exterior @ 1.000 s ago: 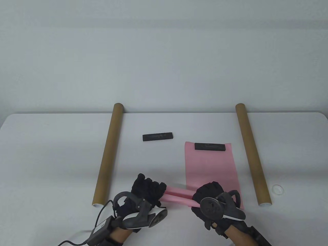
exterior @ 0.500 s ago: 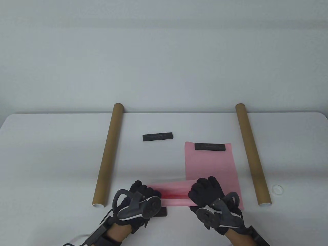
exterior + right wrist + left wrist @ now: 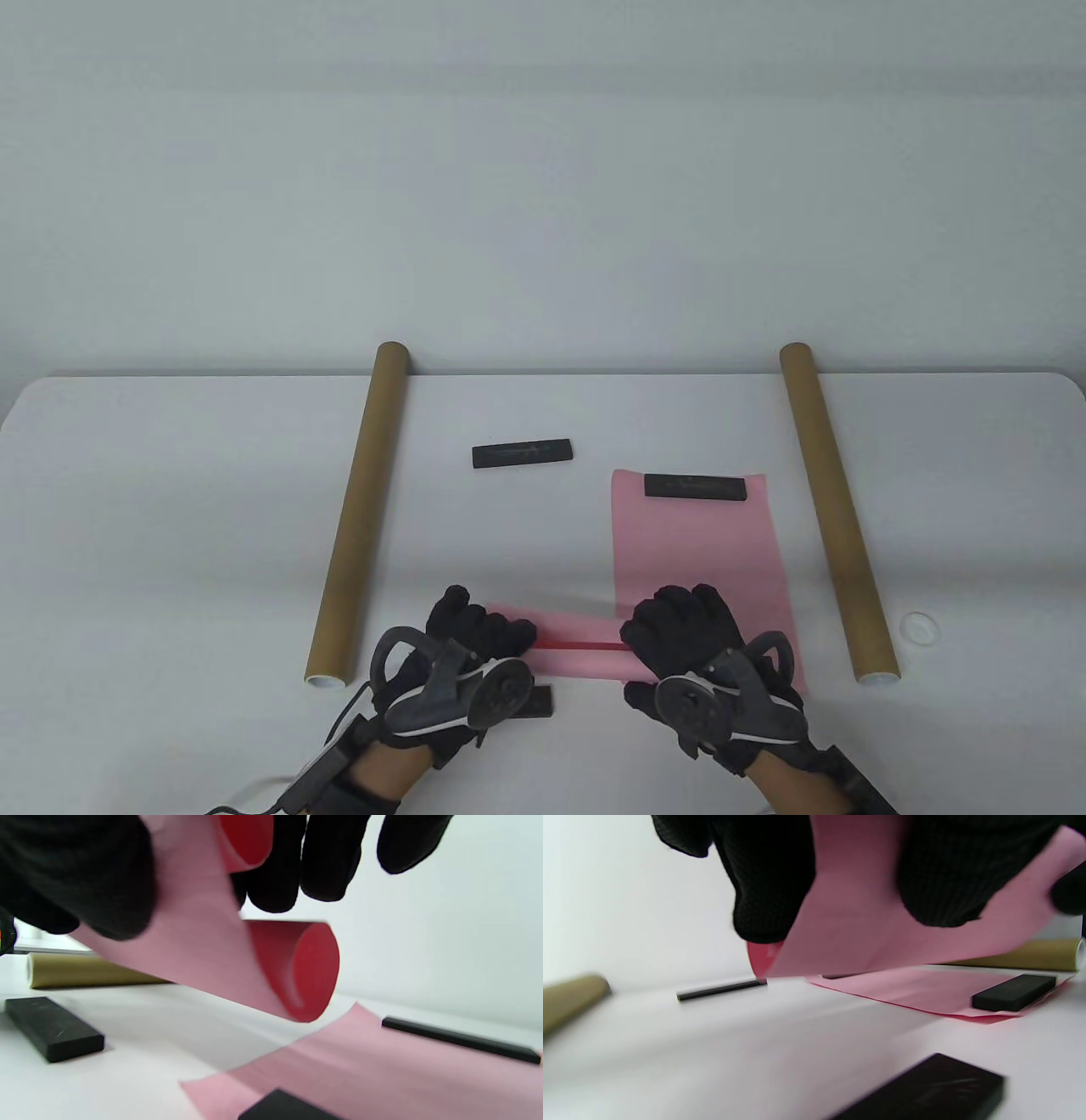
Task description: Roll up papers and store in mailing tubes
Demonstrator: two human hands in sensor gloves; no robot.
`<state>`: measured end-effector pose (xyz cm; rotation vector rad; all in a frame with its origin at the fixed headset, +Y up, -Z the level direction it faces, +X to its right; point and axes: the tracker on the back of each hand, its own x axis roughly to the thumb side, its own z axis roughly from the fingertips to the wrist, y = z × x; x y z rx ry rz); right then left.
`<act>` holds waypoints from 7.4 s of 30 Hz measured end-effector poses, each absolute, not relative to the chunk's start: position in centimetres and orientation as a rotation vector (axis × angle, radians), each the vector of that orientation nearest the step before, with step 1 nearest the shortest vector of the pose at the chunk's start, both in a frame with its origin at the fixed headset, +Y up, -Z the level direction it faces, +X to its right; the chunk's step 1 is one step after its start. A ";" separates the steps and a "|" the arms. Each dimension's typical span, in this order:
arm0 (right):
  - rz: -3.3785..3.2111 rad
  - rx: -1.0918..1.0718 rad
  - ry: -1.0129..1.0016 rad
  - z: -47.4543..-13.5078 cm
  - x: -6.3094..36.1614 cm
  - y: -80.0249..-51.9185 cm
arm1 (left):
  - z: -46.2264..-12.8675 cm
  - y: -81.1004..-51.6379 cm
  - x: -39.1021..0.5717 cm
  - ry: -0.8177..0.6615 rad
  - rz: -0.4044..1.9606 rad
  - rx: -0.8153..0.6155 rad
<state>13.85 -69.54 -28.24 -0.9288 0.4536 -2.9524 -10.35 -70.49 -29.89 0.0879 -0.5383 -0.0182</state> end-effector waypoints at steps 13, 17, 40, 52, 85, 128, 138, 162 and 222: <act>-3.100 -1.001 0.286 -28.9 14.4 -69.4 | -29.1 -70.2 -9.8 -0.583 -0.166 0.212; -3.095 -0.996 0.330 -28.6 14.3 -69.5 | -29.4 -70.1 -10.0 -0.554 -0.132 0.204; -2.963 -0.923 0.554 -27.9 14.5 -69.0 | -29.9 -70.5 -10.4 -0.552 -0.023 0.117; -3.062 -0.978 0.441 -28.4 15.2 -68.7 | -29.3 -70.3 -9.9 -0.569 -0.130 0.200; -2.988 -1.002 0.528 -27.7 14.5 -68.7 | -29.2 -70.4 -9.8 -0.577 -0.100 0.151; -2.964 -0.995 0.560 -27.5 14.7 -68.6 | -29.0 -69.6 -9.9 -0.586 -0.076 0.193; -3.031 -1.064 0.470 -27.6 14.5 -68.6 | -28.7 -69.4 -9.8 -0.580 -0.124 0.257; -2.962 -0.997 0.550 -27.6 14.7 -68.7 | -29.3 -69.6 -10.2 -0.585 -0.050 0.155; -3.021 -1.033 0.551 -28.0 15.5 -68.9 | -29.4 -69.9 -10.2 -0.599 -0.056 0.150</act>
